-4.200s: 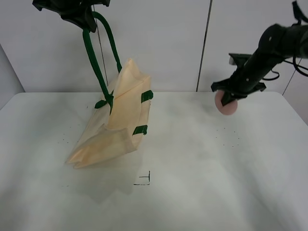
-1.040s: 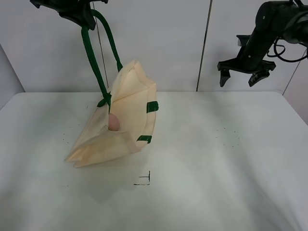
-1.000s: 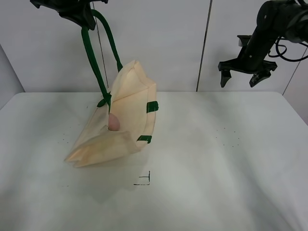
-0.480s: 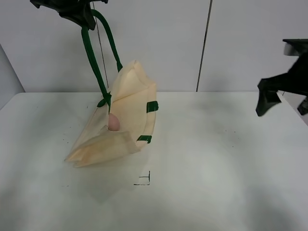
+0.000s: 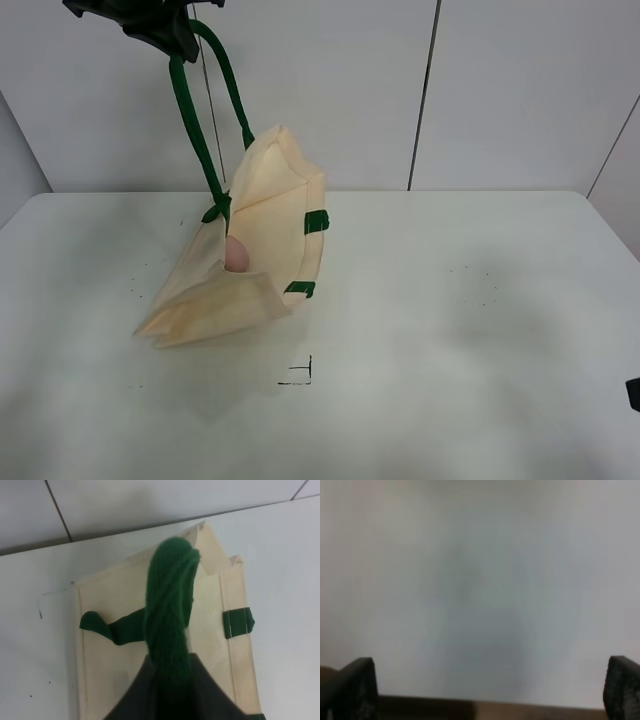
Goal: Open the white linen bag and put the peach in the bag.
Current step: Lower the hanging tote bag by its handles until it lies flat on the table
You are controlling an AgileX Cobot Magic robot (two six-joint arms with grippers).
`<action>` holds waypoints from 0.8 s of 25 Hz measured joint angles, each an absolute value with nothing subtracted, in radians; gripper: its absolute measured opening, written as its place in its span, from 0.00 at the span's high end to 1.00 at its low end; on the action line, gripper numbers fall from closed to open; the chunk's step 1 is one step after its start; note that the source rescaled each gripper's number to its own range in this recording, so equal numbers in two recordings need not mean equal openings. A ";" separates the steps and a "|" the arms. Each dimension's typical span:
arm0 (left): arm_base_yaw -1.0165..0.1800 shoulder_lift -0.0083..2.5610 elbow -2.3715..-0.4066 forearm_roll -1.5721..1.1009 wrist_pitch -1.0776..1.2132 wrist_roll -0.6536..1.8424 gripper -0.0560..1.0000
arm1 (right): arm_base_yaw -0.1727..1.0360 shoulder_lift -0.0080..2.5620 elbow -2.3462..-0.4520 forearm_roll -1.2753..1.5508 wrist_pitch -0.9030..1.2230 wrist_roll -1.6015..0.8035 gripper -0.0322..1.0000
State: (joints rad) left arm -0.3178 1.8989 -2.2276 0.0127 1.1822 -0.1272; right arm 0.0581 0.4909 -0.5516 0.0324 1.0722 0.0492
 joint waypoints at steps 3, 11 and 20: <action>-0.318 1.899 -2.228 0.013 1.182 -0.127 0.95 | 0.058 0.304 -0.499 0.020 1.044 0.049 0.00; -0.318 1.899 -2.228 0.013 1.182 -0.127 0.95 | 0.058 0.007 -0.493 0.010 1.031 0.048 0.00; -0.318 1.901 -2.115 0.010 1.161 -0.127 0.95 | 0.058 -0.003 -0.491 0.009 1.031 0.048 0.00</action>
State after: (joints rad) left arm -0.3178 1.9006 -2.1153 0.0095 1.1609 -0.1272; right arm 0.0581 -0.0032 -0.4913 0.0091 1.0306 0.0480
